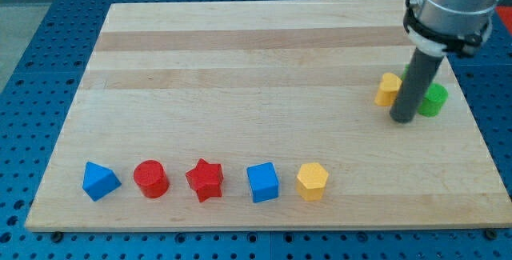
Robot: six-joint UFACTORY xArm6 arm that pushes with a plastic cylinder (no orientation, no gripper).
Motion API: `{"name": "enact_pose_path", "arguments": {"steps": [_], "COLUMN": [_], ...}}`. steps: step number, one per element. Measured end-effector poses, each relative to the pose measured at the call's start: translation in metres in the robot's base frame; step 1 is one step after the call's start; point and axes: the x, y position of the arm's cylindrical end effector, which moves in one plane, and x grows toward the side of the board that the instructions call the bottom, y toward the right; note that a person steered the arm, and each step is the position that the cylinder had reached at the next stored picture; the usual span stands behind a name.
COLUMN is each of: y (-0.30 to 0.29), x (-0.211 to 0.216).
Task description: Point your arm at the yellow hexagon
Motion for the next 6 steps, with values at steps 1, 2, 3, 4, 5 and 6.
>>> {"name": "enact_pose_path", "arguments": {"steps": [1,2,3,4,5,6], "y": [-0.006,-0.027,-0.054,-0.08,-0.112,-0.134], "x": [0.045,0.083,0.108,0.124,0.126,0.124]}}
